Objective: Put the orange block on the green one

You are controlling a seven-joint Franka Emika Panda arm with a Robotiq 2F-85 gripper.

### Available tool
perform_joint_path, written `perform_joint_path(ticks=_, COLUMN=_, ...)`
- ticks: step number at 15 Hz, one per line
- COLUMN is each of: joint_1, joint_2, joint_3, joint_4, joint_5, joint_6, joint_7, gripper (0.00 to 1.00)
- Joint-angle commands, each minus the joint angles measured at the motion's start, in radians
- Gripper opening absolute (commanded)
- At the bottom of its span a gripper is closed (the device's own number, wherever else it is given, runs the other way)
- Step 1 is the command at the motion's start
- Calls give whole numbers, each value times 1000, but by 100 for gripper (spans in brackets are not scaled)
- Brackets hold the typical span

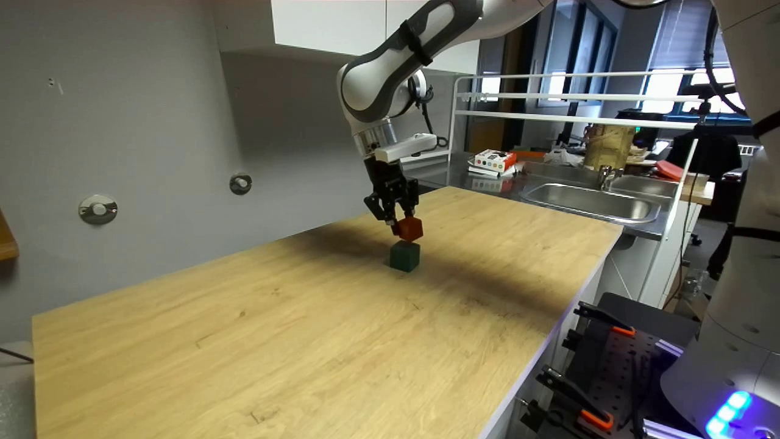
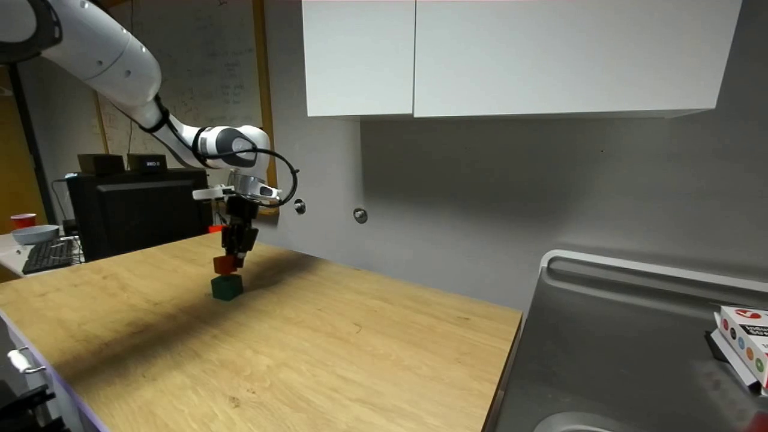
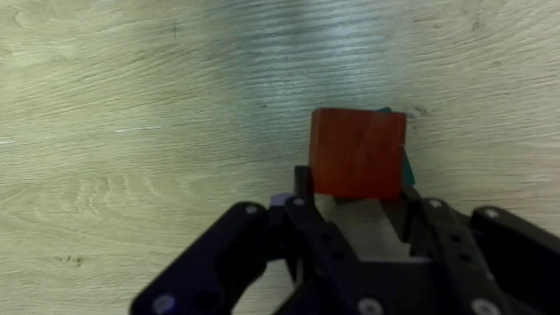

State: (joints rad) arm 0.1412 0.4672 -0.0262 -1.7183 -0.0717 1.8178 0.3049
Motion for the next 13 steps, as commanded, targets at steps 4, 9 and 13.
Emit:
perform_joint_path(ticks=4, joint_1=14, joint_2=56, joint_3=11, joint_4=60, joint_5=-27, joint_6=-50, joint_7=10, gripper=53)
perform_joint_path(ticks=9, joint_1=24, joint_2=71, joint_3=12, joint_4=81, joint_5=-34, joint_6=-84, joint_7=5, gripper=98)
perform_joint_path(ticks=13, joint_1=26, joint_2=69, joint_3=8, joint_4=120, joint_5=-33, joint_6=-162, joint_7=23, gripper=100)
